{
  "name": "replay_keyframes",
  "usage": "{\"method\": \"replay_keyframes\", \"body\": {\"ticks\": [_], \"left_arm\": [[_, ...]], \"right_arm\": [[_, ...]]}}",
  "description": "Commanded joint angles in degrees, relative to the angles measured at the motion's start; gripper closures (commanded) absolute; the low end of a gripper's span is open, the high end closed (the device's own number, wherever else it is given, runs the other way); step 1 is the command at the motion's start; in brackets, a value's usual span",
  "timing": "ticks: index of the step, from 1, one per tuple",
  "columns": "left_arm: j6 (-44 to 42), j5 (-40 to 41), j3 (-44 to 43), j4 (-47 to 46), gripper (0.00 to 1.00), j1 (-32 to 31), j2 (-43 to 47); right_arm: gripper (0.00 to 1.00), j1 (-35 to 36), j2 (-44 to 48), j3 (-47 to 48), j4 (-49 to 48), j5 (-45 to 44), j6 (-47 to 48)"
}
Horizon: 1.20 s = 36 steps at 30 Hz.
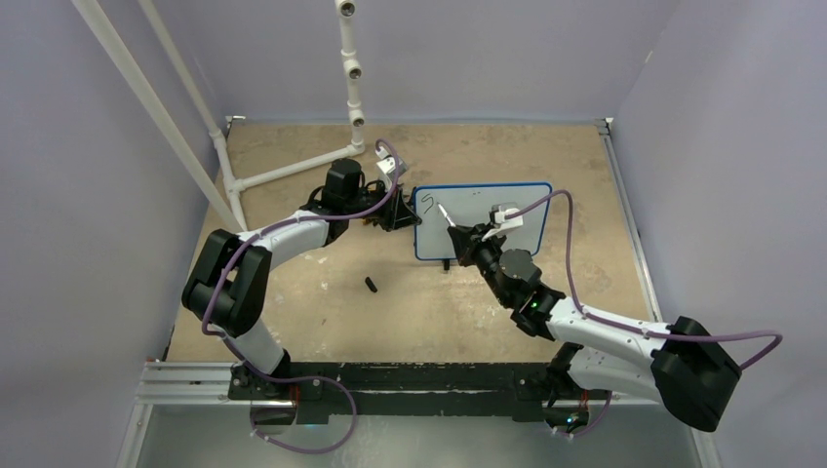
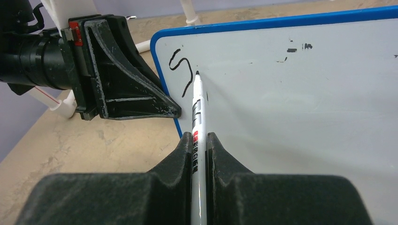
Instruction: Write a sentence on the whiteboard
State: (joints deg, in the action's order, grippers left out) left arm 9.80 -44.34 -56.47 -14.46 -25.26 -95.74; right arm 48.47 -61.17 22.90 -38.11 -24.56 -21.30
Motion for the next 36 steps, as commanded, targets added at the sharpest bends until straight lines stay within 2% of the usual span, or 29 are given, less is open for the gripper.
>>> {"method": "replay_keyframes", "body": {"ticks": [1, 14, 36], "left_arm": [[-1.0, 0.1, -1.7, -0.2, 1.00, -0.3, 0.3], [-1.0, 0.0, -1.7, -0.2, 1.00, -0.3, 0.3], [-1.0, 0.1, -1.7, -0.2, 1.00, -0.3, 0.6]], "right_arm": [[1.00, 0.1, -0.5, 2.4, -1.5, -0.9, 1.3], [1.00, 0.2, -2.6, 3.2, -0.1, -4.0, 0.3], [1.00, 1.3, -0.9, -2.2, 1.8, -2.1, -4.7]]}}
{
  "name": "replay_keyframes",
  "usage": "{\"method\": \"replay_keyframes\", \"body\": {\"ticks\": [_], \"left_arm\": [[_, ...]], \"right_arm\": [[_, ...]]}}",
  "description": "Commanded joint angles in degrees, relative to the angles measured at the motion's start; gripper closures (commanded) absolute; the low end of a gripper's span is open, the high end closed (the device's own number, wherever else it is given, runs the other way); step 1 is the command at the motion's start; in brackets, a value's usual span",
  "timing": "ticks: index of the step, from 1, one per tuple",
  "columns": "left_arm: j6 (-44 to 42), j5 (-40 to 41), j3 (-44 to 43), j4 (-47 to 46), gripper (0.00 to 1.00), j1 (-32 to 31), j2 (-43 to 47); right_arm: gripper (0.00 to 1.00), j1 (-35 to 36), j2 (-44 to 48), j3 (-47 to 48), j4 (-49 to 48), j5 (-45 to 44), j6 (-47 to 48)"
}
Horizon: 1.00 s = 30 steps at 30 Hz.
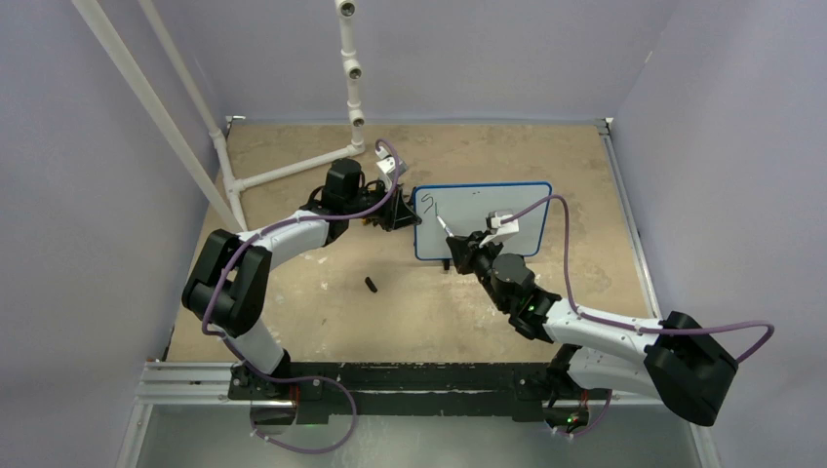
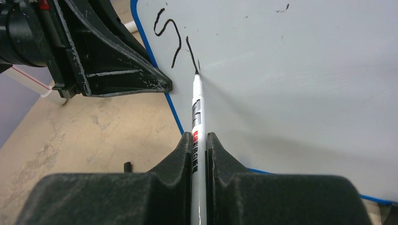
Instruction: Write a sentence on the whiteboard
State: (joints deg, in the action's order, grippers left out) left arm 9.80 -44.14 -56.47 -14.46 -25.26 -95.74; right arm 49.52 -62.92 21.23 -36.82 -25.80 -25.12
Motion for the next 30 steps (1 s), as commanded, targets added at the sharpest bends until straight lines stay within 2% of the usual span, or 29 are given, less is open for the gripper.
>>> {"method": "replay_keyframes", "body": {"ticks": [1, 13, 30], "left_arm": [[-1.0, -0.1, -1.7, -0.2, 1.00, -0.3, 0.6], [-1.0, -0.1, -1.7, -0.2, 1.00, -0.3, 0.5], [-0.9, -0.3, -1.7, -0.3, 1.00, -0.3, 0.2]], "right_arm": [[1.00, 0.2, 0.8, -0.4, 0.5, -1.0, -0.9], [1.00, 0.2, 0.8, 1.4, -4.7, -3.5, 3.3], [1.00, 0.2, 0.0, 3.0, -6.0, -7.2, 5.0]]}}
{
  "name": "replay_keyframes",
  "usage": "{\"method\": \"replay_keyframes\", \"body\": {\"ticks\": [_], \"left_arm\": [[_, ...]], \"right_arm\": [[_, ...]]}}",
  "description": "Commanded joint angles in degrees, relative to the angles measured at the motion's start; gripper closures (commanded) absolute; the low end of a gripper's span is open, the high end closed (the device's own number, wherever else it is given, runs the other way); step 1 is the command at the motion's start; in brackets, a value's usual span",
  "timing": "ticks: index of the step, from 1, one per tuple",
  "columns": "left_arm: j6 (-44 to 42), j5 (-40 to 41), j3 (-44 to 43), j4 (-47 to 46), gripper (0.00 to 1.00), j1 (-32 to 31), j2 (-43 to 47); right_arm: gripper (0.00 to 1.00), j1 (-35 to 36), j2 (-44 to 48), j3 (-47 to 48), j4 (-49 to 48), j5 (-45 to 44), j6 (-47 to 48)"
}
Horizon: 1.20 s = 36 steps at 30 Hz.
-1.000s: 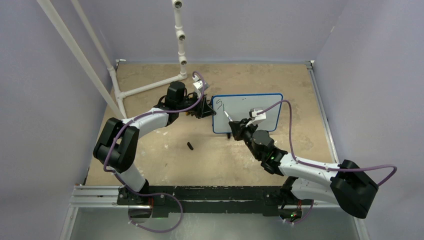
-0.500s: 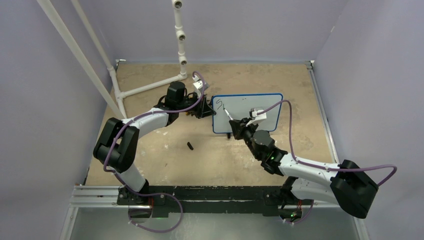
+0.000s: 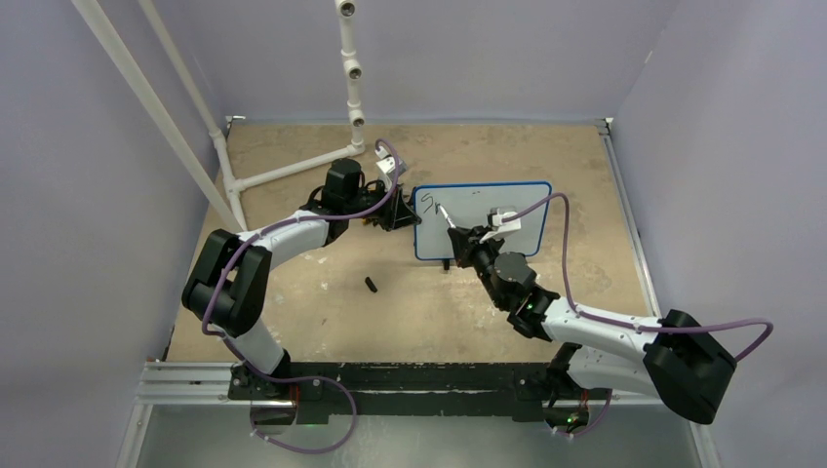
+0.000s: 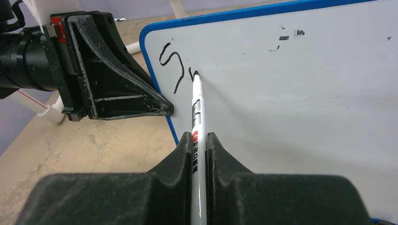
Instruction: Write a sentence on the whiteboard
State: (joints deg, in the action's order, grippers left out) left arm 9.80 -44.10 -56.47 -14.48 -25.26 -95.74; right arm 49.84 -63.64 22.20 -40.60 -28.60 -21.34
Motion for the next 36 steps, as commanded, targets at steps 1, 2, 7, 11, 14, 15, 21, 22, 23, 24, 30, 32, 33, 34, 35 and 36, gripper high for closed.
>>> {"method": "replay_keyframes", "body": {"ticks": [1, 2, 7, 11, 14, 15, 21, 22, 23, 24, 30, 32, 33, 34, 35, 36], "left_arm": [[-0.9, -0.4, -1.8, -0.3, 1.00, -0.3, 0.2], [-0.9, -0.4, -1.7, -0.3, 1.00, -0.3, 0.2], [-0.9, -0.4, -1.7, -0.3, 1.00, -0.3, 0.1], [-0.9, -0.4, -1.7, -0.3, 1.00, -0.3, 0.2], [-0.9, -0.4, -1.7, -0.3, 1.00, -0.3, 0.3], [-0.9, -0.4, -1.7, -0.3, 1.00, -0.3, 0.3], [-0.9, -0.4, -1.7, -0.4, 1.00, -0.3, 0.5], [-0.9, -0.4, -1.8, -0.3, 1.00, -0.3, 0.5], [-0.9, -0.4, -1.7, -0.3, 1.00, -0.3, 0.5], [-0.9, -0.4, -1.7, -0.3, 1.00, -0.3, 0.5], [-0.8, -0.3, -1.8, -0.4, 1.00, -0.3, 0.6], [-0.9, -0.4, -1.7, -0.4, 1.00, -0.3, 0.6], [-0.9, -0.4, -1.8, -0.4, 1.00, -0.3, 0.6], [-0.9, -0.3, -1.7, -0.4, 1.00, -0.3, 0.6], [-0.9, -0.3, -1.7, -0.4, 1.00, -0.3, 0.5], [-0.9, -0.4, -1.7, -0.4, 1.00, -0.3, 0.5]], "right_arm": [[1.00, -0.1, 1.0, 1.9, -1.8, -4.9, 1.0], [1.00, -0.1, 1.3, 1.7, -1.4, -5.2, 0.8], [1.00, -0.1, 2.5, 0.9, 0.3, -5.7, -0.1], [1.00, -0.1, 1.7, 0.8, 1.6, -4.5, -1.0], [1.00, -0.1, 1.5, 0.2, 2.5, -3.4, -2.2], [1.00, -0.1, 1.5, -0.1, 2.7, -3.2, -2.6], [1.00, 0.0, 2.4, -1.7, 3.8, -1.7, -4.3], [1.00, 0.0, 2.4, -1.9, 3.9, -1.5, -4.6], [1.00, 0.0, 2.5, -2.0, 4.1, -1.4, -4.8], [1.00, 0.0, 2.5, -2.2, 4.3, -1.4, -4.9], [1.00, 0.1, 3.0, -2.3, 3.9, -1.8, -4.7], [1.00, 0.1, 3.2, -1.9, 3.2, -2.3, -4.2], [1.00, 0.1, 3.4, -1.9, 2.7, -2.5, -4.0], [1.00, 0.1, 3.6, -1.9, 2.2, -2.7, -3.6], [1.00, 0.1, 3.9, -2.0, 1.6, -2.9, -3.4], [1.00, 0.1, 4.2, -2.2, 0.9, -3.0, -3.1]]}}
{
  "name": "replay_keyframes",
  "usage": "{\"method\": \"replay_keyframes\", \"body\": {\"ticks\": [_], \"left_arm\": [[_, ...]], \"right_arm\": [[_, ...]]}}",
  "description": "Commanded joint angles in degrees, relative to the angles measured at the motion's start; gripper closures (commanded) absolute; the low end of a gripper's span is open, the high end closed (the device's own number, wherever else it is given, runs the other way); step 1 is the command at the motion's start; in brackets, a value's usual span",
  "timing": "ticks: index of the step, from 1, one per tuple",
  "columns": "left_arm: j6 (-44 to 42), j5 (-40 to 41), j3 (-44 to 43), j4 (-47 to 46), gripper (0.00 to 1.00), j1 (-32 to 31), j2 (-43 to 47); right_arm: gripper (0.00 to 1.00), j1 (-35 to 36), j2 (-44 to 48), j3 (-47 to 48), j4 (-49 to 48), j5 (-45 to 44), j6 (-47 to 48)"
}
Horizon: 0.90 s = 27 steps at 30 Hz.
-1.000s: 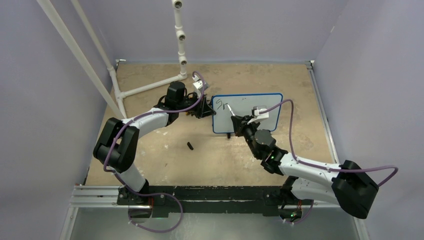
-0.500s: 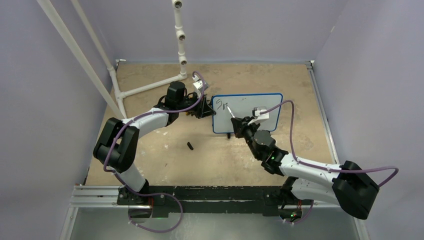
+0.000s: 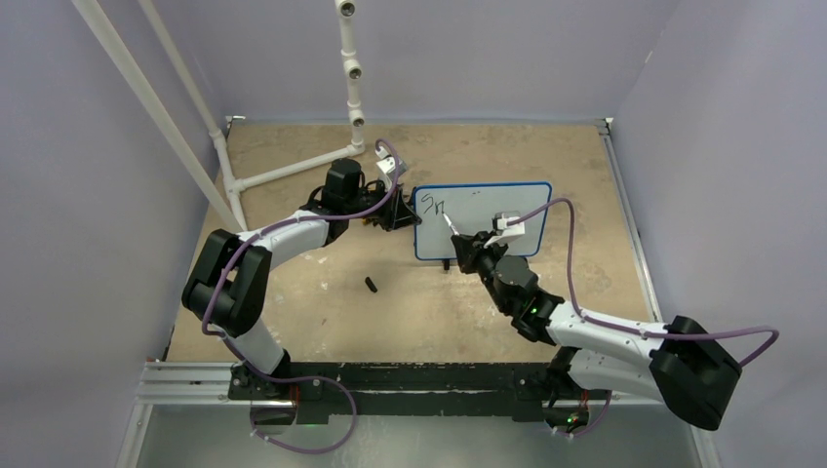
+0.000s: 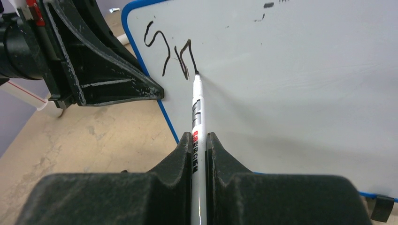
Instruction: Write a sentence on the whiteboard
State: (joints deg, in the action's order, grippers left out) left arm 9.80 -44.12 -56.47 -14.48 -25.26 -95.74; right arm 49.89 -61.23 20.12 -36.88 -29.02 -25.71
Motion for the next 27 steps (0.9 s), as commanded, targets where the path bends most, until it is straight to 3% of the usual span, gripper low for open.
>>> {"method": "replay_keyframes", "body": {"ticks": [1, 27], "left_arm": [[-0.9, -0.4, -1.7, -0.4, 1.00, -0.3, 0.5], [-0.8, -0.5, -1.7, -0.5, 1.00, -0.3, 0.2]], "right_arm": [[1.00, 0.0, 2.2, -0.3, -3.8, -2.6, 1.7], [1.00, 0.0, -1.9, 2.5, -6.7, -2.0, 4.6]]}}
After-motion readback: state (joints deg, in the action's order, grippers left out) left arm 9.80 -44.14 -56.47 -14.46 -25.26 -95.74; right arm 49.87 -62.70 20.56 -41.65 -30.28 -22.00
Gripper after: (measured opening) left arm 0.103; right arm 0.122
